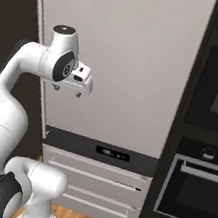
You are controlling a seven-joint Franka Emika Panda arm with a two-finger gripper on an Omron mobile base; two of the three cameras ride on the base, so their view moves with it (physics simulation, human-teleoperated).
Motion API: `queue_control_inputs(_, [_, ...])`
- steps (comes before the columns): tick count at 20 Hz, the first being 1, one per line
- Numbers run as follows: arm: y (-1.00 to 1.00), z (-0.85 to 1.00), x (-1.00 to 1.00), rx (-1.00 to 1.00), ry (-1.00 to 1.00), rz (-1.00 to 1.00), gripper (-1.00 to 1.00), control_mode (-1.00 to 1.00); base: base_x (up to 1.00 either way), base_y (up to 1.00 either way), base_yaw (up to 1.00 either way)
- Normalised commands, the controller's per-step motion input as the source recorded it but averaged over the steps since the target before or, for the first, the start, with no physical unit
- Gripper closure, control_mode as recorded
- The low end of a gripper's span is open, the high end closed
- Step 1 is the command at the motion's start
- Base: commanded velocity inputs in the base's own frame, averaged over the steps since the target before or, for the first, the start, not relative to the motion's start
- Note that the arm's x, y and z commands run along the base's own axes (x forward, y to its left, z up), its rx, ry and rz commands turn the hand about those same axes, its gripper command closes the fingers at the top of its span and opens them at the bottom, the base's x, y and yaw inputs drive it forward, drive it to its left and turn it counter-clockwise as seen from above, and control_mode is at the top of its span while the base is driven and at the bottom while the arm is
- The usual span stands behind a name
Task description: There is a bowl on the dining counter. Grab a lemon wedge from the fridge and place it in the bowl. Then get the liquor bottle and glass cup from the cabinet and place them next to the bowl.
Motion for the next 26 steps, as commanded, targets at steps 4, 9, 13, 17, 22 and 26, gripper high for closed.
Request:
queue_control_inputs(4, [0.00, 0.00, 0.00, 0.00, 0.00, 0.00, -1.00, 1.00, 0.00, 0.84, -0.21])
queue_control_inputs(9, [0.00, 0.00, 0.00, 0.00, 0.00, 0.00, -1.00, 1.00, -0.02, 0.61, -0.29])
queue_control_inputs(13, [0.00, 0.00, 0.00, 0.00, 0.00, 0.00, -1.00, 1.00, -0.04, 0.42, -0.32])
queue_control_inputs(17, [0.00, 0.00, 0.00, 0.00, 0.00, 0.00, -1.00, 1.00, 0.00, 0.39, -0.30])
queue_control_inputs(22, [0.00, 0.00, 0.00, 0.00, 0.00, 0.00, -1.00, 1.00, 0.00, 0.63, -0.25])
queue_control_inputs(26, [0.00, 0.00, 0.00, 0.00, 0.00, 0.00, -1.00, 1.00, 0.00, 0.44, -0.21])
